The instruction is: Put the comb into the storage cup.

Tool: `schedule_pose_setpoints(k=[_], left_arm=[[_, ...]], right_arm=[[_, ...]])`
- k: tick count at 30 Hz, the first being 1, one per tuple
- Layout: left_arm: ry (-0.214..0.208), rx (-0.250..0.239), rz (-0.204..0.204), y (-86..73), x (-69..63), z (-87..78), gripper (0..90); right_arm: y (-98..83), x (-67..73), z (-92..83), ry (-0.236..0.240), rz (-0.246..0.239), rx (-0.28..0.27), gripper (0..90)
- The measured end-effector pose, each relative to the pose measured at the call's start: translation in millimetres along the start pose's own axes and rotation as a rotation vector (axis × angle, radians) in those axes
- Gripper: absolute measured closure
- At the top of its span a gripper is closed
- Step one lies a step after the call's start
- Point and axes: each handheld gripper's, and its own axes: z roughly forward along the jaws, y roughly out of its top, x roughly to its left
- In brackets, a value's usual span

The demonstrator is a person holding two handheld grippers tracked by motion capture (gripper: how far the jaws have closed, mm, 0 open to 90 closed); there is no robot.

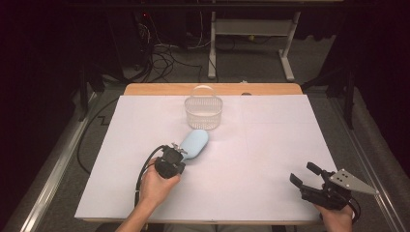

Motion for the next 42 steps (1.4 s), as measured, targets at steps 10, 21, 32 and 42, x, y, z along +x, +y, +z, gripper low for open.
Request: schedule_pose_setpoints(k=[10, 21, 32, 42], left_arm=[[0.037, 0.008, -0.007, 3.2, 4.3, 1.5, 89.7], [0.014, 0.012, -0.003, 3.8, 5.7, 2.2, 89.0], [-0.032, -0.028, 0.008, 4.3, 3.9, -12.7, 85.2], [-0.050, -0.079, -0.017, 7.0, 12.4, -28.0, 69.8]], right_arm=[[-0.1, 0.0, -0.4, 0.000, 0.001, -0.001, 21.5], [-0.1, -0.4, 0.4, 0.001, 0.005, 0.000, 21.5], [0.0, -0.3, 0.2, 0.001, 0.006, -0.003, 21.5], [-0.1, -0.4, 0.2, -0.002, 0.003, 0.001, 21.5]])
